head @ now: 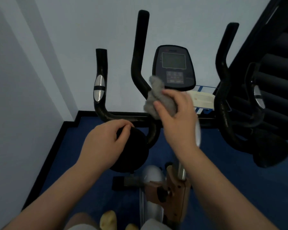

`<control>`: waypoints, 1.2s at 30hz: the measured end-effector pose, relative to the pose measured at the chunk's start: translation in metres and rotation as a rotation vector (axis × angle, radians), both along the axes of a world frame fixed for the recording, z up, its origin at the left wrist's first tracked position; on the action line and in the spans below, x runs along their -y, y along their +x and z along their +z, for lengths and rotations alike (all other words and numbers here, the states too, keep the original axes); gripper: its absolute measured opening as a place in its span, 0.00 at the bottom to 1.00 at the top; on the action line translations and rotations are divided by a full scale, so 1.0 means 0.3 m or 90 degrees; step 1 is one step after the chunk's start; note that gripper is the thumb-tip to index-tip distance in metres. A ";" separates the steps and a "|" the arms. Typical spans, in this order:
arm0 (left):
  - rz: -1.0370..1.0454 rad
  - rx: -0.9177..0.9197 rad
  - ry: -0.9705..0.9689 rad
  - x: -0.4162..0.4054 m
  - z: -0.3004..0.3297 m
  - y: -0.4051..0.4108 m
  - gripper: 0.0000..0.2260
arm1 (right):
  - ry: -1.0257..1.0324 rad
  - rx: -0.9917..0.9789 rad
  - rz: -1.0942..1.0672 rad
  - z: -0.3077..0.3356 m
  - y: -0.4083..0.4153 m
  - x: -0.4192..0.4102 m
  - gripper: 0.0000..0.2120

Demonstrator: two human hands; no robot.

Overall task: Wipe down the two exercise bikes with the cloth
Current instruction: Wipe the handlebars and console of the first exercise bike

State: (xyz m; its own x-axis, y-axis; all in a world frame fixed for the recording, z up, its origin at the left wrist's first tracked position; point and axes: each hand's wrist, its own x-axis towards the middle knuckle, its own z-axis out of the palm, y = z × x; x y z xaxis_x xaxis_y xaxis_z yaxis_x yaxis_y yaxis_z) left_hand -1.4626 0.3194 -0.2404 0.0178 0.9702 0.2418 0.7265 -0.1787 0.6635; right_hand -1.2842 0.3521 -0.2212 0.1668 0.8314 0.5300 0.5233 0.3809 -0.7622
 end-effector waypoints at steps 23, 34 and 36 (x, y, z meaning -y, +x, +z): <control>0.024 0.110 0.045 0.008 -0.020 -0.001 0.07 | -0.008 0.091 0.042 -0.093 0.067 0.112 0.17; 0.080 0.128 0.095 0.092 -0.069 -0.006 0.11 | 0.072 0.587 0.243 0.067 0.089 -0.103 0.18; 0.081 0.143 0.076 0.097 -0.067 -0.005 0.10 | 0.068 0.645 0.281 0.089 0.027 -0.117 0.14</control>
